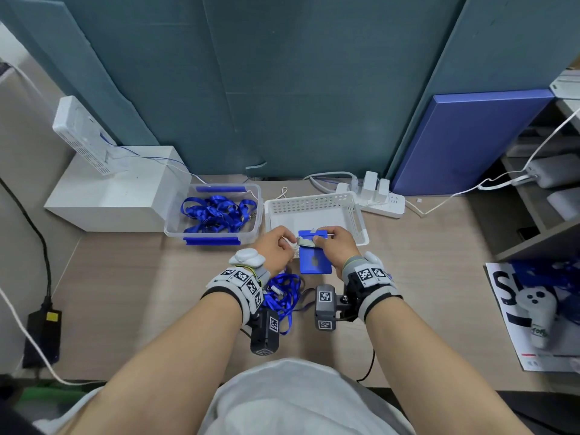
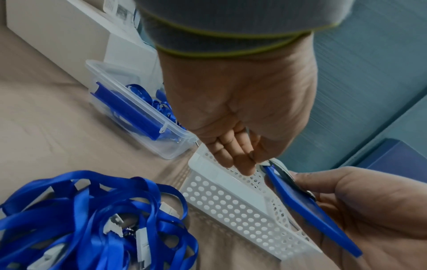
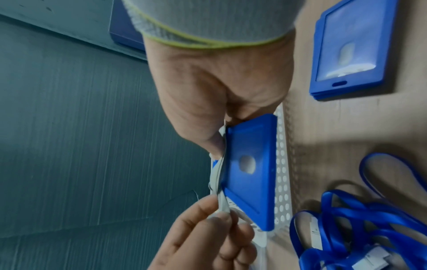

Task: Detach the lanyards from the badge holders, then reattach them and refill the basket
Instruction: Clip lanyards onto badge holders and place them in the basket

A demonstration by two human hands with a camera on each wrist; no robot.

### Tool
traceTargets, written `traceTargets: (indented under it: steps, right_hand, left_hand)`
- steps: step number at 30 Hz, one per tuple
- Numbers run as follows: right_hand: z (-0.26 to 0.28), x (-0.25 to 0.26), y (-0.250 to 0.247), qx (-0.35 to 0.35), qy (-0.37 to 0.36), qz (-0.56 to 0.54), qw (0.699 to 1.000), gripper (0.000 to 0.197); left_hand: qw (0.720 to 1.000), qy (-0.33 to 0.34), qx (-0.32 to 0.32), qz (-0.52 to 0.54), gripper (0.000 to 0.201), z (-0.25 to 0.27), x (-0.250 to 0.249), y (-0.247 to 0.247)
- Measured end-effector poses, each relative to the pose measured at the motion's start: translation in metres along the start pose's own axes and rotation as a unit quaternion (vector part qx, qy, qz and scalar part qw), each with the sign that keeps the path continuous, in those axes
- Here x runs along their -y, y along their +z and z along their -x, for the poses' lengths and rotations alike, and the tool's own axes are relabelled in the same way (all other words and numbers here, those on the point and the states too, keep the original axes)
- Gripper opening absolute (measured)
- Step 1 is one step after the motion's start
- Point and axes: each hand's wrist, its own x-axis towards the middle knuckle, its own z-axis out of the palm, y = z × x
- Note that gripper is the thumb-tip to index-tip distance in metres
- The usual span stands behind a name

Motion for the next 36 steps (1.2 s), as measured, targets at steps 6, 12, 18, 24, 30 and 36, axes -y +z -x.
traceTargets:
  steps: [6, 12, 18, 24, 30, 36]
  right_hand:
    - [-0.004, -0.001, 0.009, 0.011, 0.038, -0.021, 0.999, 0.009]
    - [-0.009, 0.002, 0.014, 0.004, 0.024, -0.02, 1.0, 0.021]
    - [-0.022, 0.008, 0.015, 0.003, 0.031, -0.029, 0.999, 0.025]
    - [-0.043, 0.019, 0.005, 0.015, 0.043, 0.009, 0.999, 0.02]
    - [-0.07, 0.023, 0.01, 0.031, 0.099, -0.011, 0.995, 0.023]
    - [-0.085, 0.025, 0.025, 0.06, 0.108, -0.038, 0.992, 0.023]
  left_hand:
    - [0.999, -0.026, 0.003, 0.029, 0.009, -0.011, 0.01, -0.004]
    - [0.996, -0.017, -0.01, -0.091, 0.018, -0.021, 0.021, -0.011]
    - [0.988, -0.02, -0.016, -0.151, 0.024, -0.042, 0.021, -0.016]
    - [0.985, 0.032, 0.059, -0.159, 0.025, -0.058, 0.031, -0.013]
    - [0.9, 0.046, 0.23, -0.368, 0.028, -0.075, 0.032, -0.017]
    - [0.921, 0.019, 0.161, -0.355, 0.026, -0.089, 0.038, -0.024]
